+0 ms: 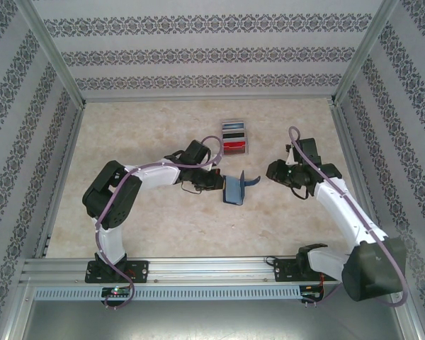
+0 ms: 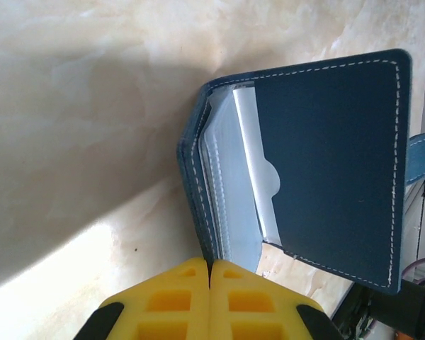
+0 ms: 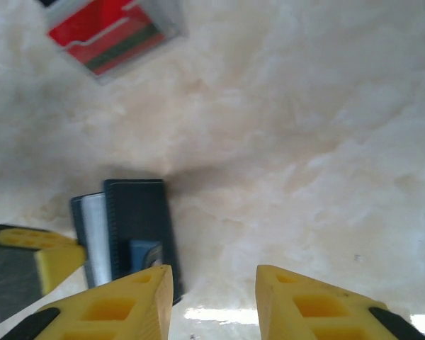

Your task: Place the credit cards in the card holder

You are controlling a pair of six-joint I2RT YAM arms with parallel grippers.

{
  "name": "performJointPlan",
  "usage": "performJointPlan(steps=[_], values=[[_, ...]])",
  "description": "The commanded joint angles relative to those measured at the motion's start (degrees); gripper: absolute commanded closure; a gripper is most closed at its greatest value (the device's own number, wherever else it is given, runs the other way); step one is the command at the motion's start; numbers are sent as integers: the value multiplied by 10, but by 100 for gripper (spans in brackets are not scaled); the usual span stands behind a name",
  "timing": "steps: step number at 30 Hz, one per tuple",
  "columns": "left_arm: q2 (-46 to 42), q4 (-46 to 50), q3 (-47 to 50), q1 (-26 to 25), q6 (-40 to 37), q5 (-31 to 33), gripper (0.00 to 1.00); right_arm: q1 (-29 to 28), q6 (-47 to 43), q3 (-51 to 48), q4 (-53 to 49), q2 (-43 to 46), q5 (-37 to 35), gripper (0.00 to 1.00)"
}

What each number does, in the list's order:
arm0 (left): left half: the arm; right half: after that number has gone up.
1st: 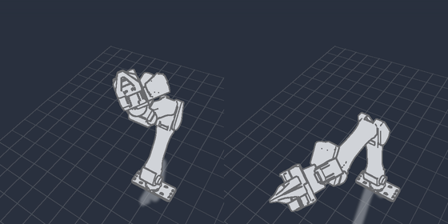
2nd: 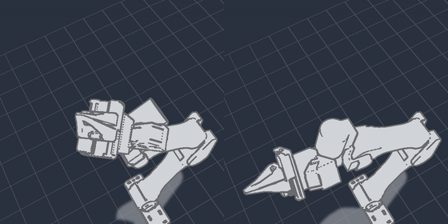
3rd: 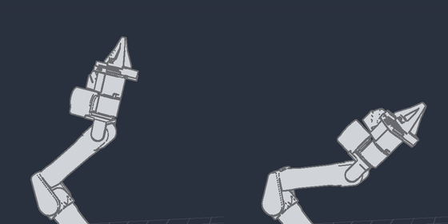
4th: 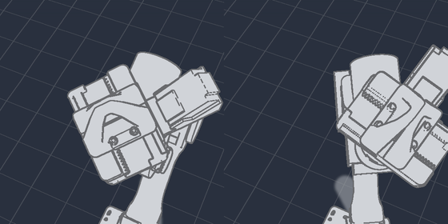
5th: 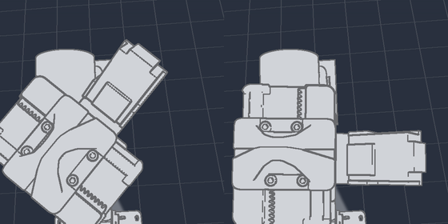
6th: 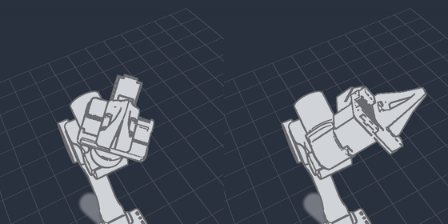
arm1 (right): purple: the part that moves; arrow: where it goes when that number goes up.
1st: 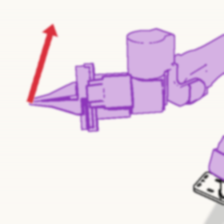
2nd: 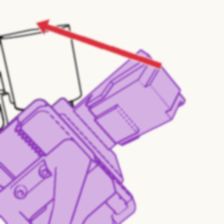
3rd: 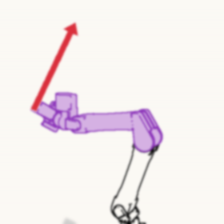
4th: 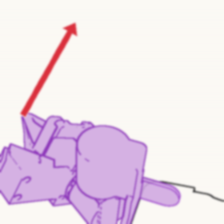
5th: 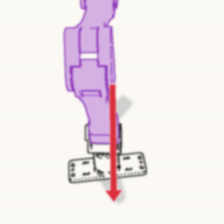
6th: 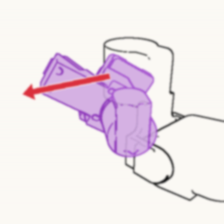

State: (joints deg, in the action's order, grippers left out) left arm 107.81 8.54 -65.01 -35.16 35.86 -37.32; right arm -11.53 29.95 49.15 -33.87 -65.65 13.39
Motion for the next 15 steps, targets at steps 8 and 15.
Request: performJointPlan(steps=[8, 15], values=[[-53, 24, 6, -3, 12, 6, 100, -177, 63, 16, 79, -16, 26, 60], [-59, 10, 12, -3, 26, -7, 100, -212, 77, 19, 64, -91, -42, 62]])
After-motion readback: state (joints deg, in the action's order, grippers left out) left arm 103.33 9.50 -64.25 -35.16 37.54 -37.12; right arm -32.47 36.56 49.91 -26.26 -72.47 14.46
